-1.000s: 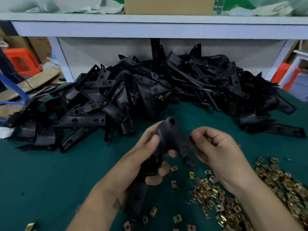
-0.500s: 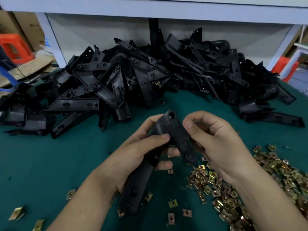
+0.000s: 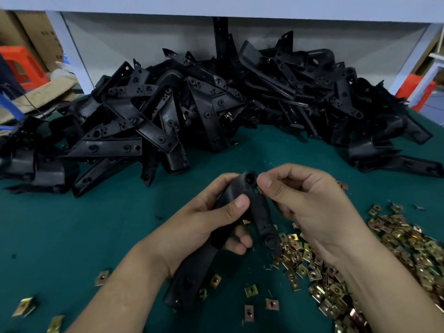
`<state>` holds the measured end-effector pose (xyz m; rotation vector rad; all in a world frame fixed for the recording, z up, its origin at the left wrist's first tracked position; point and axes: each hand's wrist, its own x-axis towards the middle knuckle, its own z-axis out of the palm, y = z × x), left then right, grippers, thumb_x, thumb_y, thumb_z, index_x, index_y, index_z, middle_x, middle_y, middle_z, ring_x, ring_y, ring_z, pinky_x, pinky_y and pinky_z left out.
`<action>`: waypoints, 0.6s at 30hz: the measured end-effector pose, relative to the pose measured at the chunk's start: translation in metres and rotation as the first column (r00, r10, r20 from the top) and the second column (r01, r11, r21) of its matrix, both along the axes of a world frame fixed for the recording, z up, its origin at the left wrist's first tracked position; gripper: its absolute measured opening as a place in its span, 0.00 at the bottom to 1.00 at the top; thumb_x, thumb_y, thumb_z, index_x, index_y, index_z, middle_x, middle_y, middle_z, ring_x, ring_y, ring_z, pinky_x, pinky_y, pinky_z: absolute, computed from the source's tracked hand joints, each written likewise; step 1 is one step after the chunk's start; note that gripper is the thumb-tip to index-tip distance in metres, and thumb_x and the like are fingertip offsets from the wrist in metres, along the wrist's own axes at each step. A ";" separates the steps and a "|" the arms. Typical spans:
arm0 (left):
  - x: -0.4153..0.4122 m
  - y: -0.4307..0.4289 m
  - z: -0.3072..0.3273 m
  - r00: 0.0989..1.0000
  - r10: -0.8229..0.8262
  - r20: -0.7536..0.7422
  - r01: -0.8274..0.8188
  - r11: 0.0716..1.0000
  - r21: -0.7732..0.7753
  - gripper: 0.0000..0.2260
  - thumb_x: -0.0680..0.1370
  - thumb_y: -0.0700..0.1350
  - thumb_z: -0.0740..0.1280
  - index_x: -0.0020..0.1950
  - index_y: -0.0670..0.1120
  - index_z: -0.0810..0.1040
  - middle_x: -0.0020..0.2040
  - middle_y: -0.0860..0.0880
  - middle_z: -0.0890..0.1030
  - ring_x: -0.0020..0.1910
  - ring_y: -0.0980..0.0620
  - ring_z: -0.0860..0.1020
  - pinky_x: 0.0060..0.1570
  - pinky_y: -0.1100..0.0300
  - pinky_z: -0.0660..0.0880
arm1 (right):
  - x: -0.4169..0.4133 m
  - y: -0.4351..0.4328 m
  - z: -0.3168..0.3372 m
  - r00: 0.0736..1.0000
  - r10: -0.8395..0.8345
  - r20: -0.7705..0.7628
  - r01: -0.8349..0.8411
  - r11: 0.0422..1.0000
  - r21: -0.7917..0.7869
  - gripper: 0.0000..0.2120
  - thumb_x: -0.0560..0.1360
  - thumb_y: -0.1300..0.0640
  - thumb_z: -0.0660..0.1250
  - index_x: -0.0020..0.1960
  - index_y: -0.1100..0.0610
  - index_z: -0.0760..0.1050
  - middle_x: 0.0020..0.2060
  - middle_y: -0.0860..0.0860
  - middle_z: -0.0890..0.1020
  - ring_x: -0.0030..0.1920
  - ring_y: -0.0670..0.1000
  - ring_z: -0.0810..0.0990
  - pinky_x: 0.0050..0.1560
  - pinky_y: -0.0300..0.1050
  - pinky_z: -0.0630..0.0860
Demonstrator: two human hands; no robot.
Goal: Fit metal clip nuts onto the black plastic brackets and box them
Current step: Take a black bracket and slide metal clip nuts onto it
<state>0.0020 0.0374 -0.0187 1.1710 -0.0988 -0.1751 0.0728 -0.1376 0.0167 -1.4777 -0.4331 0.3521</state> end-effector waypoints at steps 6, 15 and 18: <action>0.000 -0.004 -0.001 0.999 0.020 -0.038 -0.023 0.996 -0.085 0.13 0.76 0.47 0.71 0.60 0.48 0.78 0.41 0.46 0.81 0.34 0.51 0.81 0.34 0.63 0.79 | -0.002 0.002 -0.004 0.997 -0.031 -0.070 0.031 1.000 -0.002 0.12 0.63 0.44 0.75 0.40 0.51 0.85 0.30 0.45 0.76 0.30 0.41 0.71 0.32 0.33 0.71; 0.000 -0.002 0.000 0.999 0.019 -0.029 -0.022 0.994 -0.105 0.13 0.76 0.48 0.72 0.60 0.50 0.80 0.38 0.44 0.80 0.33 0.51 0.81 0.33 0.63 0.79 | -0.007 0.003 0.000 0.993 0.024 -0.119 -0.019 0.999 0.045 0.11 0.67 0.44 0.73 0.41 0.52 0.84 0.30 0.46 0.80 0.29 0.43 0.76 0.33 0.35 0.75; -0.001 -0.001 0.000 0.999 0.015 -0.033 -0.018 0.995 -0.101 0.13 0.75 0.48 0.72 0.59 0.51 0.80 0.39 0.44 0.80 0.33 0.51 0.81 0.34 0.63 0.79 | -0.008 0.004 0.000 0.993 0.036 -0.109 -0.029 0.997 0.067 0.11 0.66 0.45 0.73 0.40 0.52 0.84 0.28 0.44 0.79 0.28 0.41 0.75 0.32 0.34 0.75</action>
